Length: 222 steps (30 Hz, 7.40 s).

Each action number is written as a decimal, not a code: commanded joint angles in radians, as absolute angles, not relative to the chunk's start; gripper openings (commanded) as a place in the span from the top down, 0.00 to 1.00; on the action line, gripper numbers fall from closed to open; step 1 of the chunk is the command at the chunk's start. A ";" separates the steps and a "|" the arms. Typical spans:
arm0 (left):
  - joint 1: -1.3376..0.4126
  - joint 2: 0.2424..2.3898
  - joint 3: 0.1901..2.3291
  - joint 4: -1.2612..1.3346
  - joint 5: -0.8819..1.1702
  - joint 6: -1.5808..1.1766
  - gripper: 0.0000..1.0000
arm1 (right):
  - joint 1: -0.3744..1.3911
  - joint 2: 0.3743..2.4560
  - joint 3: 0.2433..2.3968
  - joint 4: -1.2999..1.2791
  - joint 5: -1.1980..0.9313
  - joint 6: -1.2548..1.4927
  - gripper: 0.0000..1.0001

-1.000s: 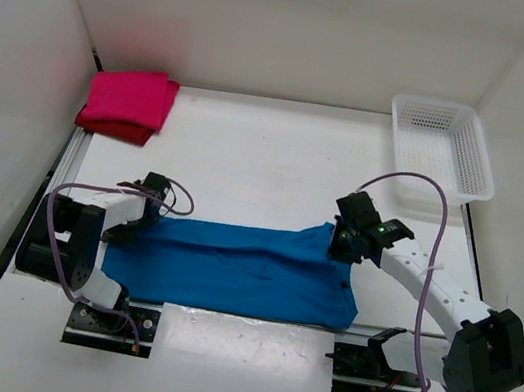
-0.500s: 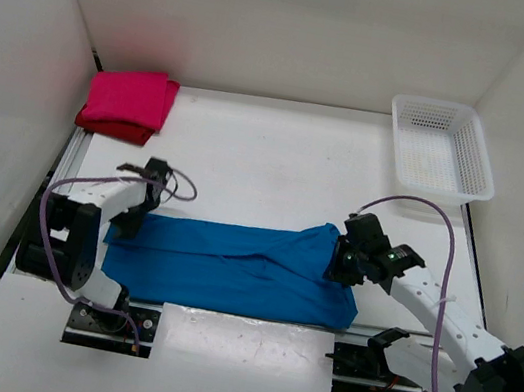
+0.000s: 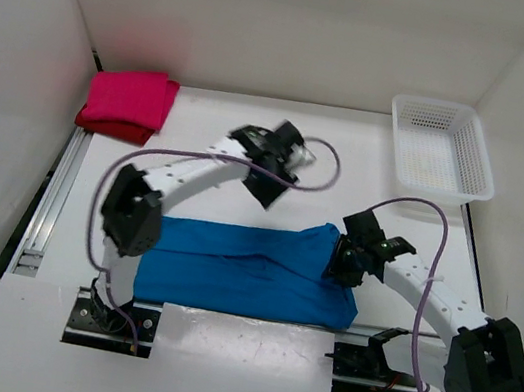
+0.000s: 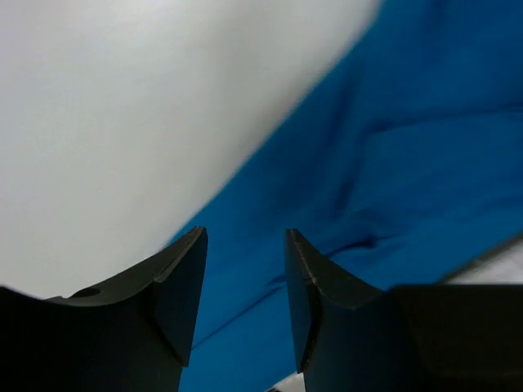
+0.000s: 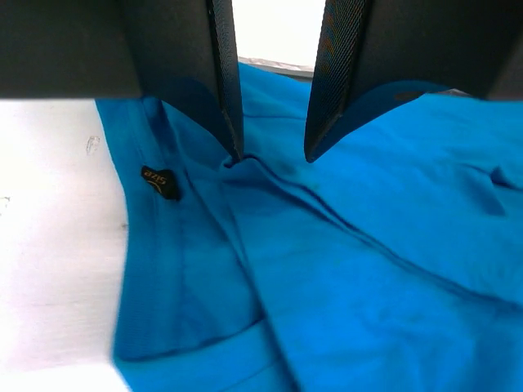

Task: Fold and stack the t-shirts
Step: Fold the other side of the tshirt into a rectangle

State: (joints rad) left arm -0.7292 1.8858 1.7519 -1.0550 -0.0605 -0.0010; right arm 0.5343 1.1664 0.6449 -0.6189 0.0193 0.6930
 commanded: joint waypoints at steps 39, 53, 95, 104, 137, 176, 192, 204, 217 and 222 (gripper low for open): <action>-0.885 2.232 1.856 -0.963 0.294 0.000 0.62 | 0.483 1.003 0.518 -0.548 -0.001 0.775 0.52; -0.885 2.198 1.891 -1.002 0.336 0.000 0.89 | 0.483 1.072 0.567 -0.508 -0.003 0.733 0.47; -0.894 2.164 1.901 -1.039 0.336 0.000 0.89 | 0.483 1.108 0.529 -0.417 0.060 0.683 0.55; -0.894 2.184 1.901 -1.049 0.314 0.000 0.69 | 0.483 1.163 0.529 -0.417 0.060 0.664 0.54; -0.894 2.183 1.905 -1.058 0.354 0.000 0.64 | 0.483 1.043 0.511 -0.468 0.049 0.692 1.00; -0.904 2.252 1.908 -1.057 0.377 0.000 0.79 | 0.483 1.043 0.520 -0.477 0.049 0.683 1.00; -0.894 2.020 1.775 -1.035 0.386 0.000 0.90 | 0.492 0.933 0.581 -0.589 0.058 0.614 1.00; -0.903 1.971 1.657 -1.100 0.468 0.000 0.90 | 0.522 0.842 0.517 -0.629 -0.020 0.632 1.00; -0.904 1.994 1.608 -1.109 0.491 0.000 0.90 | 0.594 0.815 0.425 -0.657 -0.003 0.689 0.95; -0.922 2.019 1.618 -1.141 0.511 0.000 0.88 | 0.594 0.845 0.416 -0.634 -0.003 0.678 0.82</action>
State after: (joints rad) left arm -0.9085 2.0342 1.5909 -1.1187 0.4671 -0.0071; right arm 0.5903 0.8379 0.4202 -0.6308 -0.0223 0.6861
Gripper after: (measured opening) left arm 0.124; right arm 0.172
